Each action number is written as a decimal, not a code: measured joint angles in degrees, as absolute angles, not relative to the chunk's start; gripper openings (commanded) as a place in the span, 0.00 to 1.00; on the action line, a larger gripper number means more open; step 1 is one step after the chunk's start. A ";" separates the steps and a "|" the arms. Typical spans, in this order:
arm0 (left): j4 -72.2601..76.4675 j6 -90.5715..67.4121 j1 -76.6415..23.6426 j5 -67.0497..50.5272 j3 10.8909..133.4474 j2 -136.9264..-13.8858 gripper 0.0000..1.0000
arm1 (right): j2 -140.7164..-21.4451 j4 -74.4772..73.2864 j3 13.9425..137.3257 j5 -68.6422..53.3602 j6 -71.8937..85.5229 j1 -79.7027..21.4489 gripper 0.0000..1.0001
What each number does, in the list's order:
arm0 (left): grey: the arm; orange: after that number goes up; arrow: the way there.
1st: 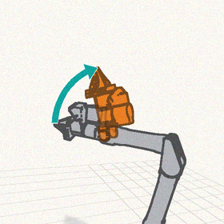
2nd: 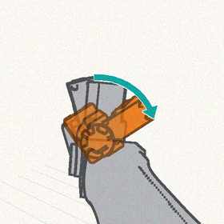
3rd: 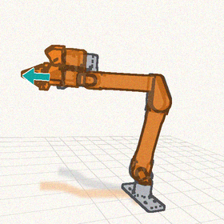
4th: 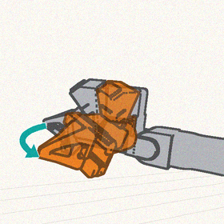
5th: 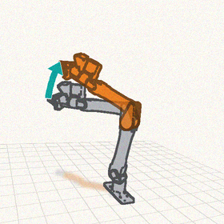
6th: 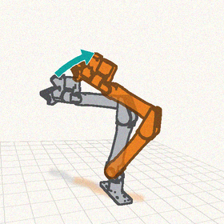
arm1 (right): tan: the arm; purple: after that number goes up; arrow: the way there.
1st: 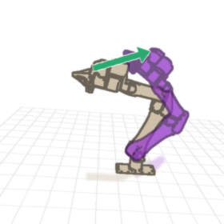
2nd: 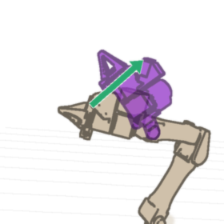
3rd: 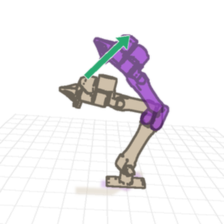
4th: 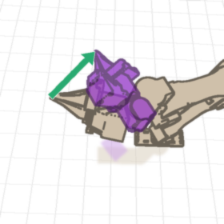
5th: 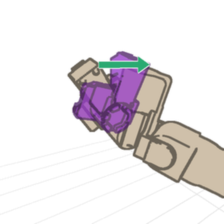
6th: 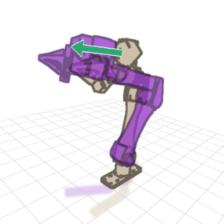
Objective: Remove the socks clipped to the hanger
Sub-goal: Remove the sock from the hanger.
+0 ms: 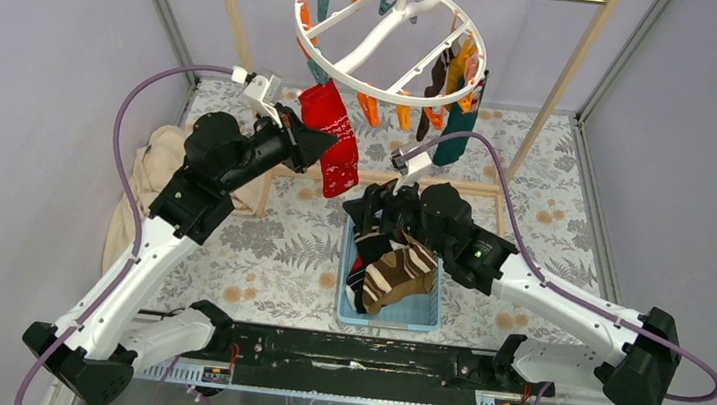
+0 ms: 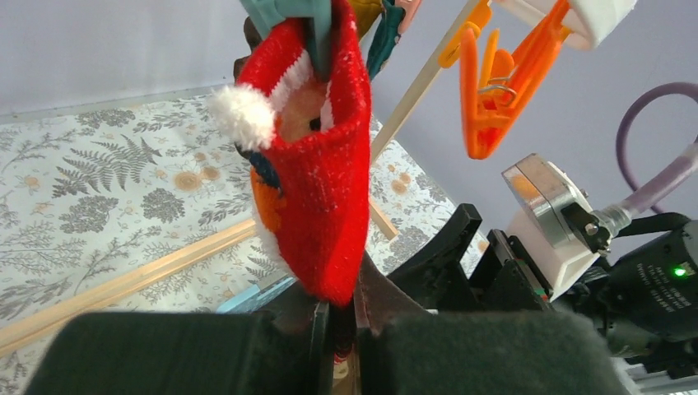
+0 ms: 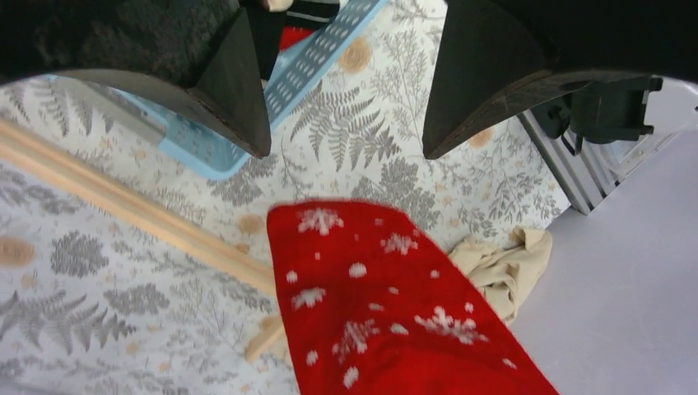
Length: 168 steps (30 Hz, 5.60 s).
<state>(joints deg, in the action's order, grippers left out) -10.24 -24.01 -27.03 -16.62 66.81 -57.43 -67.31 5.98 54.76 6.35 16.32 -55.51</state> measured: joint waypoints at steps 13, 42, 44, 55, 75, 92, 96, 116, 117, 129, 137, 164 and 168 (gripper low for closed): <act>-11.64 -29.89 -27.03 -18.70 67.72 -58.94 0.14 | -71.40 21.96 52.53 3.33 8.32 -55.51 0.85; -12.71 -30.35 -27.03 -20.18 68.71 -59.35 0.15 | -79.92 25.98 60.18 12.05 1.15 -55.51 0.57; -12.71 -30.35 -27.03 -20.16 68.71 -59.42 0.19 | -79.92 25.82 60.18 11.51 1.30 -55.51 0.45; -13.06 -29.67 -27.03 -19.53 68.86 -60.75 0.58 | -79.92 22.85 60.20 9.32 2.74 -55.51 0.00; -17.23 -25.82 -27.03 -11.40 76.03 -58.96 0.99 | -79.92 20.18 61.80 7.84 2.87 -55.51 0.00; -6.98 -21.34 -27.03 -11.00 76.18 -61.06 0.73 | -79.94 19.22 62.48 7.77 3.31 -55.51 0.00; -5.67 -19.31 -26.98 -10.98 77.17 -63.35 0.59 | -79.94 18.74 62.74 7.53 3.31 -55.51 0.00; 0.97 -19.07 -23.55 -15.18 78.96 -66.22 0.47 | -79.94 18.50 62.74 7.42 3.29 -55.51 0.00; 1.23 -19.27 -23.53 -15.33 78.98 -66.32 0.46 | -79.92 18.50 62.74 7.42 3.29 -55.51 0.00; 2.26 -20.03 -23.35 -16.69 79.05 -67.48 0.15 | -79.94 18.46 62.74 7.40 3.29 -55.51 0.00; 2.28 -20.05 -23.22 -16.62 79.07 -67.51 0.00 | -79.81 18.50 62.39 7.38 3.33 -55.51 0.00; 2.44 -20.78 -23.14 -16.16 79.07 -67.55 0.33 | -70.17 16.43 53.41 6.61 5.96 -55.51 0.00; 2.57 -20.80 -23.09 -16.25 79.07 -67.55 0.27 | -65.82 13.80 50.17 6.66 7.09 -55.51 0.00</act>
